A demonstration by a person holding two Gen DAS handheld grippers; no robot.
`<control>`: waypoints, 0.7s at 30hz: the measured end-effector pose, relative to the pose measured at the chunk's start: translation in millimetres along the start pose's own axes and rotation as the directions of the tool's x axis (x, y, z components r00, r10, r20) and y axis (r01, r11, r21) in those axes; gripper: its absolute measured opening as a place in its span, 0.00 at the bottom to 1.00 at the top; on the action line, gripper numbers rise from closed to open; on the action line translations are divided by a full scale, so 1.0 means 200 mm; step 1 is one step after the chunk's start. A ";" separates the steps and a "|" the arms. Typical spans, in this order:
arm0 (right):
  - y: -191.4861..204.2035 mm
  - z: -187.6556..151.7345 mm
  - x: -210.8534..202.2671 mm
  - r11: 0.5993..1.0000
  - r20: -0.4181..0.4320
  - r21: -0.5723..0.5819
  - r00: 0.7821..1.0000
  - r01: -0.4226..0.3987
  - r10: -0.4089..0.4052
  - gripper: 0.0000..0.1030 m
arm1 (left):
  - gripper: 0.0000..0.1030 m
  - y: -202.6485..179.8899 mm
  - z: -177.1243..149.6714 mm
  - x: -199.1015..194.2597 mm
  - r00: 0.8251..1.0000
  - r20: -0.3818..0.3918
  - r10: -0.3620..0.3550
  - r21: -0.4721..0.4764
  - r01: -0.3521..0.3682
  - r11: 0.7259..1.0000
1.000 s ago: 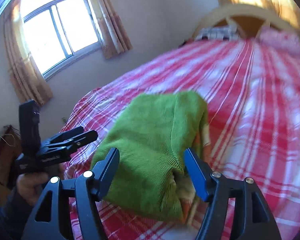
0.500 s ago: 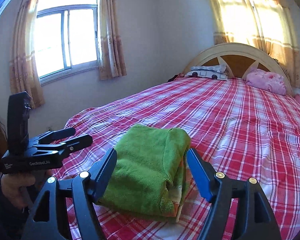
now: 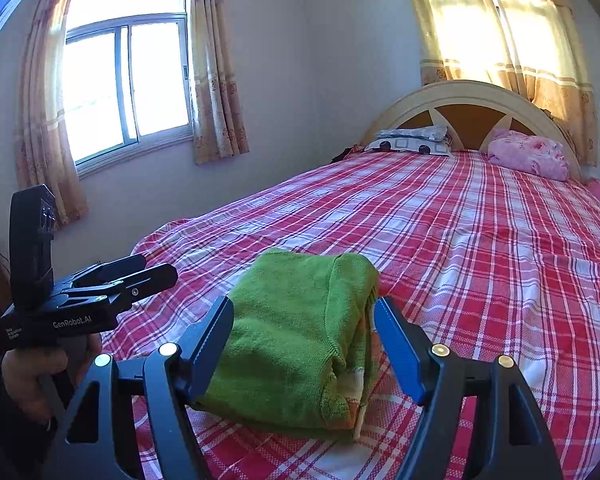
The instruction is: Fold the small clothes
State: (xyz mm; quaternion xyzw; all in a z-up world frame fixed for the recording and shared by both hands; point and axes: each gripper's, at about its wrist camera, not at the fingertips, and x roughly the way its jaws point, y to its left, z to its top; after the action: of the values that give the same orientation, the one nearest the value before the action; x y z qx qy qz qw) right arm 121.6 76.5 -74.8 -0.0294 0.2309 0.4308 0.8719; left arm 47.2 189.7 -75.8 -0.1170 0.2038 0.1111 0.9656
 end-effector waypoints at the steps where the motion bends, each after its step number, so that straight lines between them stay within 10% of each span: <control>1: 0.00 0.00 0.00 1.000 0.000 0.000 1.000 -0.001 0.001 0.71 | 0.97 0.00 0.00 0.00 1.000 0.000 0.000 0.000 0.000 1.000; 21: -0.01 -0.01 -0.02 1.000 0.007 0.019 1.000 0.006 -0.006 0.72 | 0.97 -0.01 0.00 -0.01 1.000 0.003 0.002 0.000 -0.002 1.000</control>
State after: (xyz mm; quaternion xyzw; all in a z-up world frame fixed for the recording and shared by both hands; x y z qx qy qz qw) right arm 120.1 72.7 -75.1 -0.0202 0.2320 0.4259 0.8743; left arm 46.9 186.9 -73.9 -0.1165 0.2027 0.1124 0.9658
